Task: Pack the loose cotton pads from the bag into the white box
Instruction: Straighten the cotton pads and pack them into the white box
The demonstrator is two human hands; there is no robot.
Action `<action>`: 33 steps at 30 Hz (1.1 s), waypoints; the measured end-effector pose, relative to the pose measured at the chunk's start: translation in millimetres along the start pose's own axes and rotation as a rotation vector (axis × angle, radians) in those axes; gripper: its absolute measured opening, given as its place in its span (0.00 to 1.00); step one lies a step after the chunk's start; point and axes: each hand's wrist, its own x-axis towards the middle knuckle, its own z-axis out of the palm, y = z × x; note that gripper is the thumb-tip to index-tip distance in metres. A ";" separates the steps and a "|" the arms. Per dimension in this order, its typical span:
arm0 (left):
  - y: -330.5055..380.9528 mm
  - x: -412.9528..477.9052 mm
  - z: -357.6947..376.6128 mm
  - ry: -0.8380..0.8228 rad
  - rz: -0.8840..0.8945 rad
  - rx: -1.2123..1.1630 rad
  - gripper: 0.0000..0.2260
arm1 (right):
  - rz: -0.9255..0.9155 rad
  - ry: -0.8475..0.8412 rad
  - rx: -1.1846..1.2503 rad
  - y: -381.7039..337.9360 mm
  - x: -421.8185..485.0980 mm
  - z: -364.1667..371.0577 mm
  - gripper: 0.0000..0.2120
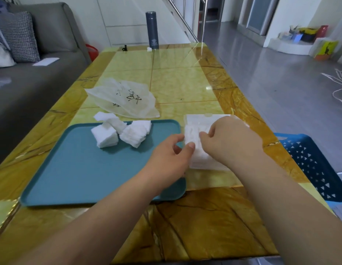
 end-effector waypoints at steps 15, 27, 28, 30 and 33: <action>-53.0 42.5 -190.1 0.350 0.142 0.587 0.37 | -0.395 -0.155 0.382 -138.4 4.9 66.0 0.27; -81.8 73.1 -174.9 0.003 0.103 0.508 0.31 | -0.512 -0.423 -0.058 -146.7 62.7 100.8 0.14; -83.3 64.3 -170.8 0.003 0.103 0.518 0.33 | -0.525 -0.419 -0.042 -140.8 57.8 99.0 0.11; -82.5 46.1 -162.4 0.000 0.131 0.519 0.33 | -0.531 -0.397 -0.009 -127.4 45.3 91.0 0.10; -73.7 24.7 -153.4 -0.009 0.156 0.474 0.32 | -0.490 -0.412 0.001 -107.5 25.3 75.0 0.30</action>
